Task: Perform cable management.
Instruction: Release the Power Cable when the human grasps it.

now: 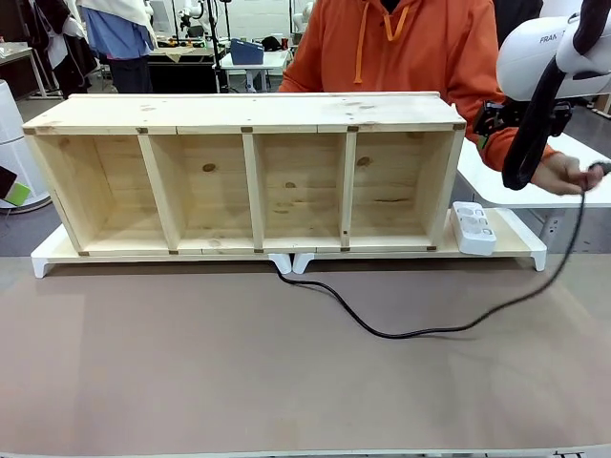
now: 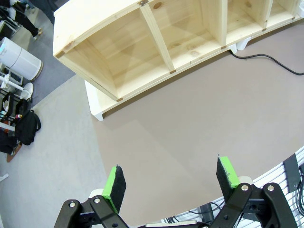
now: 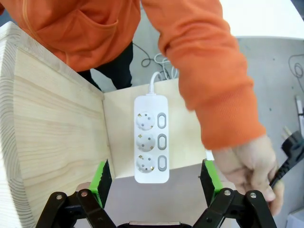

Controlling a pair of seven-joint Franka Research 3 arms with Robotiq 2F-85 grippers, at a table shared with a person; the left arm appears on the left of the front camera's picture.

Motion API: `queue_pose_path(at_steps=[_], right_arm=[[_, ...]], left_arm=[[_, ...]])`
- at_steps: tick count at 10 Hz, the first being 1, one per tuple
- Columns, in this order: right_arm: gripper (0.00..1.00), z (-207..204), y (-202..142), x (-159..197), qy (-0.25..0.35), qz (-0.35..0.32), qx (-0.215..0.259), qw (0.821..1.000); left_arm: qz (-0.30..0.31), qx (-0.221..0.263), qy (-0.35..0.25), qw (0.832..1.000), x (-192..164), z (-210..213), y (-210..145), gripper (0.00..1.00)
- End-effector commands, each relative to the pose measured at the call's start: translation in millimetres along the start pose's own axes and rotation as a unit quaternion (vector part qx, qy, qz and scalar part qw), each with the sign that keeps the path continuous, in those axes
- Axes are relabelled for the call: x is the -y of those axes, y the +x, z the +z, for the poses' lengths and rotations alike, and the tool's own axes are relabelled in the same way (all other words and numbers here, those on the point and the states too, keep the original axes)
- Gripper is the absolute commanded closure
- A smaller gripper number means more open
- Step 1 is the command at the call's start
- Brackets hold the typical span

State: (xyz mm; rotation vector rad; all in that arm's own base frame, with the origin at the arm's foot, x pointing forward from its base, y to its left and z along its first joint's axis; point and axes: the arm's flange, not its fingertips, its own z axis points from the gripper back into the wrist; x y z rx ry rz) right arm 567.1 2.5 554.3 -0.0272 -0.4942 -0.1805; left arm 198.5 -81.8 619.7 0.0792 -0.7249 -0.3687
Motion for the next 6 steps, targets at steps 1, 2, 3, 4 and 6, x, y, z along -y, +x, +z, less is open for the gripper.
queue_pose_path(at_steps=[1,2,3,4,6], right_arm=[[0.04,-1.6,-0.6,-1.7,0.000,-0.002,-0.003,1.000],[0.04,-1.6,-0.6,-1.7,0.000,-0.002,-0.003,1.000],[0.04,-1.6,-0.6,-1.7,0.000,-0.002,-0.003,1.000],[0.04,-1.6,-0.6,-1.7,0.000,-0.002,-0.003,1.000],[0.04,-1.6,-0.6,-1.7,0.000,-0.002,-0.003,1.000]], left_arm=[[-0.001,0.005,-0.005,1.000,0.4,-0.5,1.7,0.00],[-0.001,0.005,-0.005,1.000,0.4,-0.5,1.7,0.00],[-0.001,0.005,-0.005,1.000,0.4,-0.5,1.7,0.00],[-0.001,0.005,-0.005,1.000,0.4,-0.5,1.7,0.00],[-0.001,0.005,-0.005,1.000,0.4,-0.5,1.7,0.00]])
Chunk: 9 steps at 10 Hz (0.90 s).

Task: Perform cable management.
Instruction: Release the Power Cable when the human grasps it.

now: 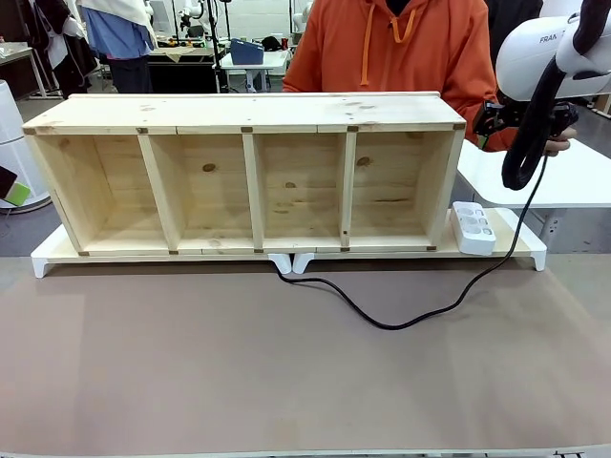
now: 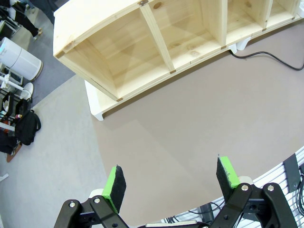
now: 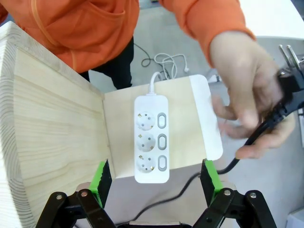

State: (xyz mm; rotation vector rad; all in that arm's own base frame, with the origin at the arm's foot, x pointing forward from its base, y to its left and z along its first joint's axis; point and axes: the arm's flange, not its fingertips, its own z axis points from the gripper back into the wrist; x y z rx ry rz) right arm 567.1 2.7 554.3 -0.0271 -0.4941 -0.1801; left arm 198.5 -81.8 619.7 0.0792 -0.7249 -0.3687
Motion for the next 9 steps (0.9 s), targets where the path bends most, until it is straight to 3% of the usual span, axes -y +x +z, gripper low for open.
queue_pose_path(at_steps=[1,9], right_arm=[[0.04,-1.5,-0.6,-1.5,0.000,-0.002,-0.003,1.000],[0.04,-1.5,-0.6,-1.5,0.000,-0.002,-0.003,1.000]], left_arm=[[-0.001,0.005,-0.005,1.000,0.4,-0.5,1.7,0.00],[-0.001,0.005,-0.005,1.000,0.4,-0.5,1.7,0.00]])
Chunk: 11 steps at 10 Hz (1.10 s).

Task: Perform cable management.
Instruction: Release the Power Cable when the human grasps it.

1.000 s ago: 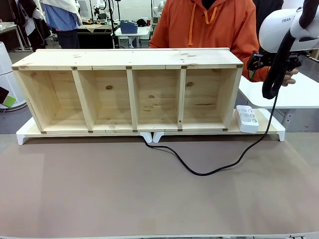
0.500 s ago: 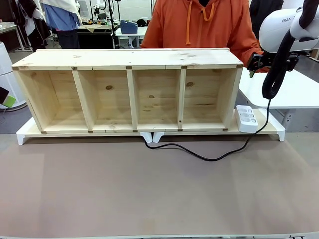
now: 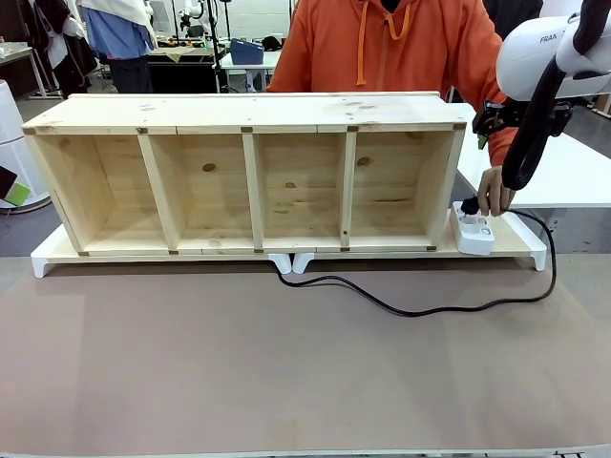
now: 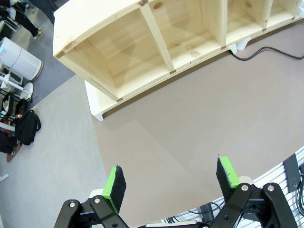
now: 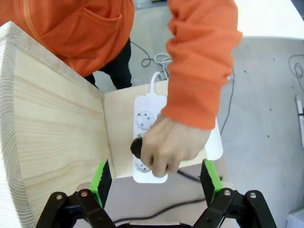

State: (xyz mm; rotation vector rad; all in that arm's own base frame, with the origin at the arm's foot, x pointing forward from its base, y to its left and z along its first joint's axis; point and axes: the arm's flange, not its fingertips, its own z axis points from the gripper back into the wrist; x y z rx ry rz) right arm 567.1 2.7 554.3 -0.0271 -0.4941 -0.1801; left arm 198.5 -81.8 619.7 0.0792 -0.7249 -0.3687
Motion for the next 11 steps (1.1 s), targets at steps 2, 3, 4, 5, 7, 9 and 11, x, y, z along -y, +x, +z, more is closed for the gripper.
queue_pose_path(at_steps=[2,3,4,5,7,9,11], right_arm=[[0.04,-1.5,-0.6,-1.5,0.000,-0.002,-0.003,1.000],[0.04,-1.5,-0.6,-1.5,0.000,-0.002,-0.003,1.000],[0.04,-1.5,-0.6,-1.5,0.000,-0.002,-0.003,1.000],[0.04,-1.5,-0.6,-1.5,0.000,-0.002,-0.003,1.000],[0.04,-1.5,-0.6,-1.5,0.000,-0.002,-0.003,1.000],[0.04,-1.5,-0.6,-1.5,0.000,-0.002,-0.003,1.000],[0.04,-1.5,-0.6,-1.5,0.000,-0.002,-0.003,1.000]], left_arm=[[-0.001,0.005,-0.005,1.000,0.4,-0.5,1.7,0.00],[-0.001,0.005,-0.005,1.000,0.4,-0.5,1.7,0.00],[-0.001,0.005,-0.005,1.000,0.4,-0.5,1.7,0.00],[-0.001,0.005,-0.005,1.000,0.4,-0.5,1.7,0.00],[-0.001,0.005,-0.005,1.000,0.4,-0.5,1.7,0.00],[-0.001,0.005,-0.005,1.000,0.4,-0.5,1.7,0.00],[-0.001,0.005,-0.005,1.000,0.4,-0.5,1.7,0.00]])
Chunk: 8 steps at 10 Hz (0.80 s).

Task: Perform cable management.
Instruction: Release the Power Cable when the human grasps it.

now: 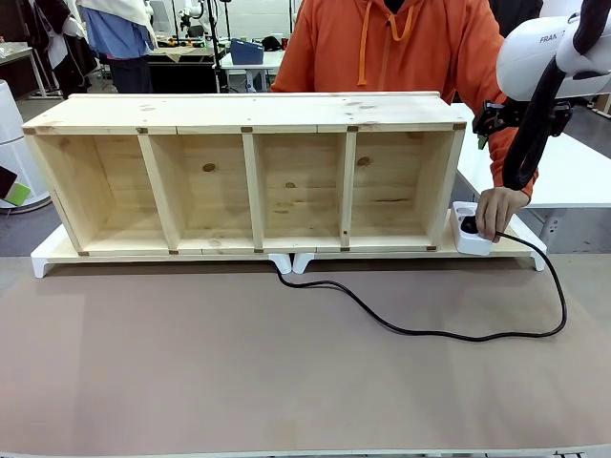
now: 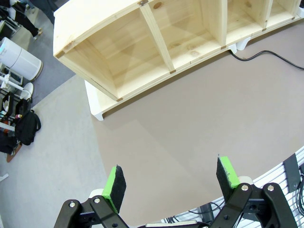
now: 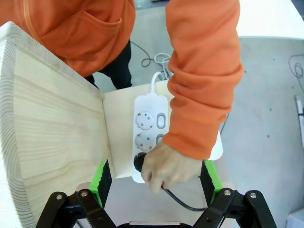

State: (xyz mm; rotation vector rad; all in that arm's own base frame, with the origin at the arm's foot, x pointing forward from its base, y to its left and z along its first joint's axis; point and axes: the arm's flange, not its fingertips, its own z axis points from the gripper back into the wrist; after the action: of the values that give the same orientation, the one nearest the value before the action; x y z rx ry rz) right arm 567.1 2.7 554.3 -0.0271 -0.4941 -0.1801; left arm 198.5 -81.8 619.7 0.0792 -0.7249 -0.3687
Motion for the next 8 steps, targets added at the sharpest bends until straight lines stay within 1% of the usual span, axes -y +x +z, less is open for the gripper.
queue_pose_path(at_steps=[1,8], right_arm=[[0.04,-1.5,-0.6,-1.5,0.000,-0.002,-0.003,1.000],[0.04,-1.5,-0.6,-1.5,0.000,-0.002,-0.003,1.000]], left_arm=[[-0.001,0.005,-0.005,1.000,0.4,-0.5,1.7,0.00],[-0.001,0.005,-0.005,1.000,0.4,-0.5,1.7,0.00]])
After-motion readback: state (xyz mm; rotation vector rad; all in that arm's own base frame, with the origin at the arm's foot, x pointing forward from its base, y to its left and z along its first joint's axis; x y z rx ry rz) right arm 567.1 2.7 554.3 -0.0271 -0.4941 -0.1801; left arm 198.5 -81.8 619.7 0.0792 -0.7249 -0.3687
